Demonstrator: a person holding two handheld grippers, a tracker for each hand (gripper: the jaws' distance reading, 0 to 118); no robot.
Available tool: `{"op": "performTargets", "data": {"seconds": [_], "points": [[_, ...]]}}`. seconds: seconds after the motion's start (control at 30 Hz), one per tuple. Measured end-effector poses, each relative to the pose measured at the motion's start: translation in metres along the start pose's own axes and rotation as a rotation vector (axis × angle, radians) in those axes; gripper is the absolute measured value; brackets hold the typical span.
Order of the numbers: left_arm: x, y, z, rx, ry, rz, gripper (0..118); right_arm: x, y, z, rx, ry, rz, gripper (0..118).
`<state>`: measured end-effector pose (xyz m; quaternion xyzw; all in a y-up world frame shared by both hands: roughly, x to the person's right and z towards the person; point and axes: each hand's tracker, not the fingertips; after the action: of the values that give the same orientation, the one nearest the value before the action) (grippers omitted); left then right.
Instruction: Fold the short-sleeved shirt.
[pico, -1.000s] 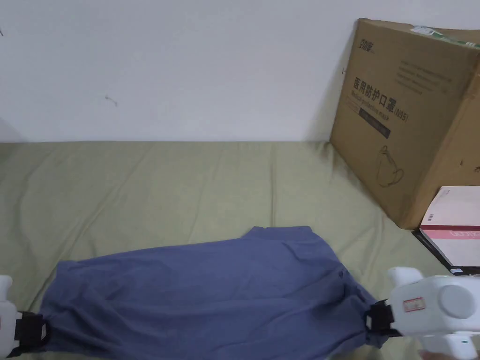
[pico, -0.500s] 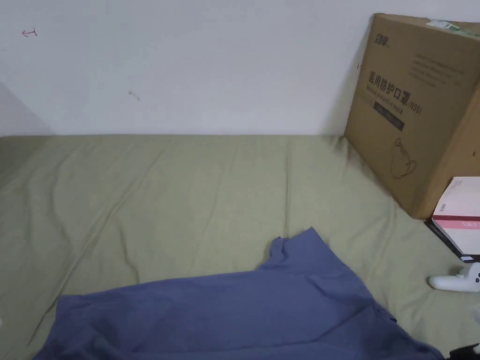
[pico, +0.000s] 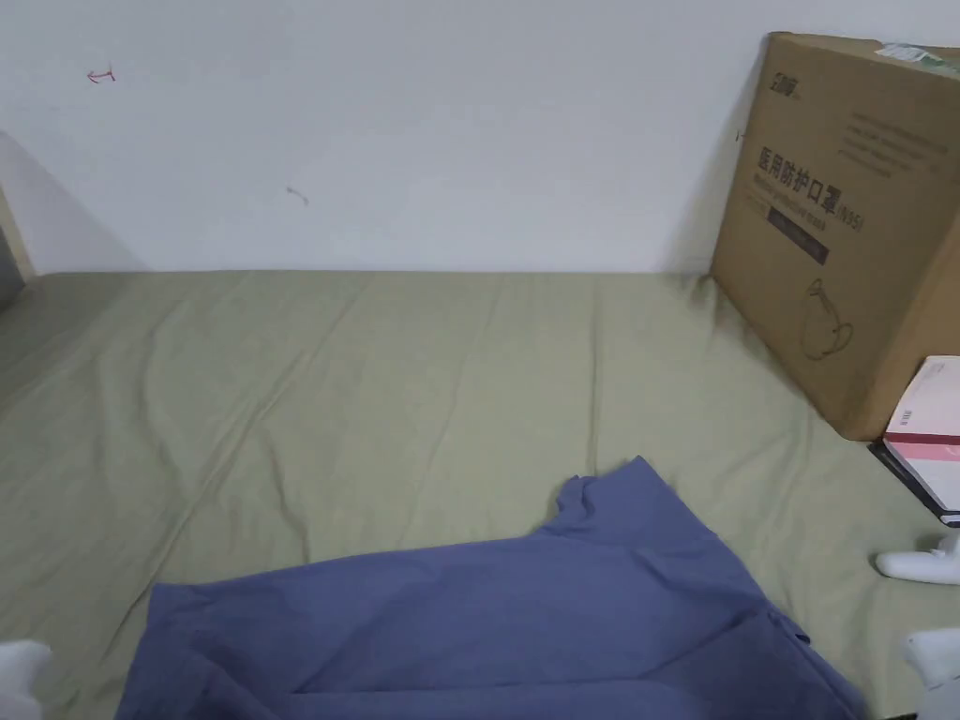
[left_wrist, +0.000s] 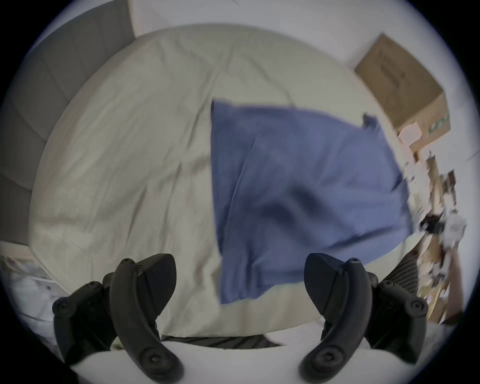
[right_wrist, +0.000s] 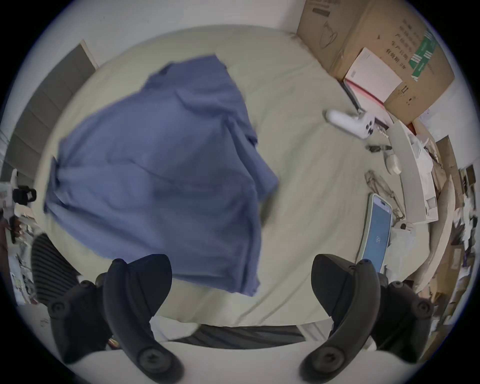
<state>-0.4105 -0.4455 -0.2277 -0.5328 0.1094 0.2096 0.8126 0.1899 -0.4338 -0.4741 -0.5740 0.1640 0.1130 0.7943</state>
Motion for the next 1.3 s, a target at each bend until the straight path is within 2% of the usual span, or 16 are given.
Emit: {"op": "performTargets", "data": {"seconds": [0.1,0.23,0.33,0.4,0.43,0.47,0.5,0.57,0.7,0.77,0.9,0.93,0.97,1.03,1.1,1.3], "points": [[0.023,0.014,0.041,0.287,-0.061,0.007,105,-0.02,0.006,0.041,0.241,0.083,-0.023,110],[0.065,0.015,0.081,0.703,0.002,-0.122,104,-0.067,-0.002,0.093,0.712,0.163,0.012,108],[0.092,0.002,0.088,0.969,0.014,-0.173,83,-0.099,-0.024,0.111,1.105,0.138,0.046,98],[0.108,-0.002,0.087,1.027,-0.012,-0.157,43,-0.117,-0.028,0.114,1.21,0.09,0.017,74],[0.111,0.0,0.081,1.034,-0.006,-0.152,17,-0.123,-0.027,0.116,1.219,0.089,-0.013,46],[0.117,-0.001,0.078,1.047,0.026,-0.147,0,-0.124,-0.022,0.111,1.23,0.093,-0.053,0],[0.12,-0.003,0.076,1.07,0.03,-0.145,0,-0.13,-0.023,0.111,1.251,0.069,-0.108,0],[0.125,0.002,0.074,1.073,-0.063,-0.161,0,-0.127,-0.016,0.109,1.237,0.173,-0.116,0],[0.119,0.038,0.076,0.95,0.041,-0.238,0,-0.117,0.007,0.105,1.183,0.201,-0.106,0],[0.096,0.077,0.071,0.759,-0.009,-0.213,0,-0.113,0.015,0.106,1.16,0.223,-0.089,0],[0.036,0.146,0.02,0.187,-0.097,-0.001,0,-0.112,0.027,0.101,1.044,0.244,0.002,0],[0.023,0.154,0.002,0.131,-0.09,-0.005,2,-0.11,0.029,0.097,1.021,0.259,0.01,0],[0.013,0.157,-0.012,0.131,-0.05,-0.026,27,-0.109,0.031,0.093,0.992,0.277,0.012,0],[-0.008,0.167,-0.042,0.13,0.055,-0.021,109,-0.11,0.036,0.081,0.935,0.278,0.005,0],[-0.022,0.167,-0.073,0.092,0.047,0.01,118,-0.108,0.04,0.068,0.885,0.265,0.0,0],[-0.039,0.166,-0.146,0.02,0.085,-0.014,115,-0.108,0.051,0.034,0.762,0.239,-0.023,0]]}}
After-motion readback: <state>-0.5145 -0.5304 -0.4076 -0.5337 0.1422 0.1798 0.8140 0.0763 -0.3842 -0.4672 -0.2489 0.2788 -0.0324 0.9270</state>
